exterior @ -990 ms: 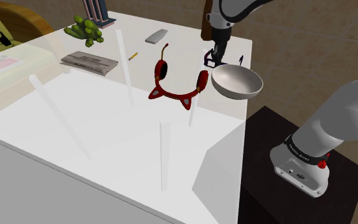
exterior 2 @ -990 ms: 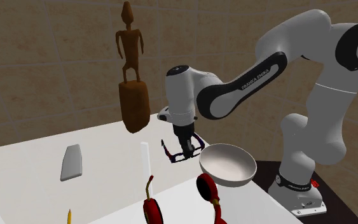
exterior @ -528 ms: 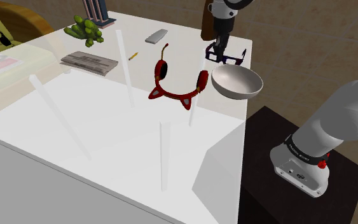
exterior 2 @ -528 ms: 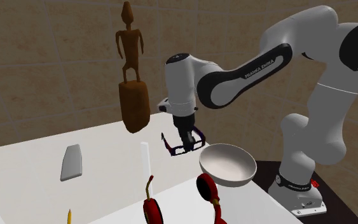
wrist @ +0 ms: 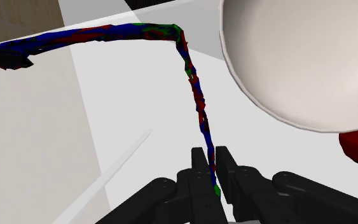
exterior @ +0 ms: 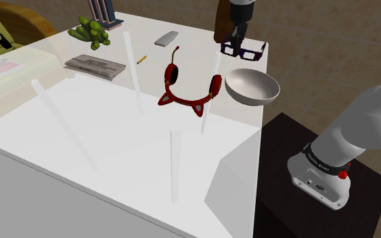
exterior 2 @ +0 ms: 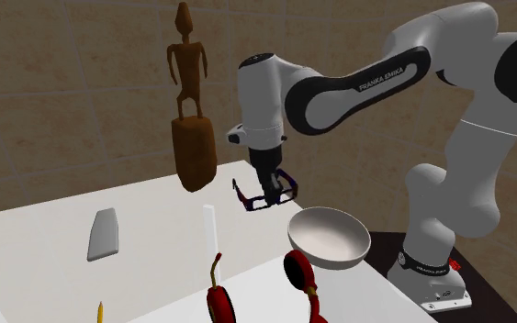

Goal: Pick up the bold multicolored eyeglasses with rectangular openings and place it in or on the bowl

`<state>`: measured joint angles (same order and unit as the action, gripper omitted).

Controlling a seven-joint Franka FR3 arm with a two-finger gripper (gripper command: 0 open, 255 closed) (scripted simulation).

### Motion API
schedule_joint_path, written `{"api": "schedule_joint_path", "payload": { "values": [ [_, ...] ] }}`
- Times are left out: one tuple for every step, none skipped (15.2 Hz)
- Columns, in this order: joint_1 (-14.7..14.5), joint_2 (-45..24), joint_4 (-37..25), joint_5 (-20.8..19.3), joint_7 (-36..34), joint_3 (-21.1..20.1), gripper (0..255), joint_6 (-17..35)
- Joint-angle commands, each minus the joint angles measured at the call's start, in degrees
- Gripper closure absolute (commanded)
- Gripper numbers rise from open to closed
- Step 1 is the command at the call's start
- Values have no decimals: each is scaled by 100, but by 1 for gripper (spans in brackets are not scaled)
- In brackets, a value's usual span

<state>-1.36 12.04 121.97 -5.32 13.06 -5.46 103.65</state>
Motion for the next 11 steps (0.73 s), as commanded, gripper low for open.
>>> {"api": "schedule_joint_path", "payload": {
  "values": [
    [1,22,-121,4,17,2,255,-145],
    [1,32,-189,7,25,2,255,-221],
    [1,41,-257,9,33,2,255,-298],
    [1,48,-327,11,41,3,255,-374],
    [1,54,-397,12,48,3,255,-451],
    [1,59,-469,14,56,3,255,-527],
    [1,63,-543,15,63,3,255,-604],
    [1,65,-617,16,70,3,255,-680],
    [2,66,-693,17,77,2,255,-757],
    [2,67,-709,17,79,2,255,-773],
    [-44,226,-563,56,-7,-52,255,-794]
  ]
}}
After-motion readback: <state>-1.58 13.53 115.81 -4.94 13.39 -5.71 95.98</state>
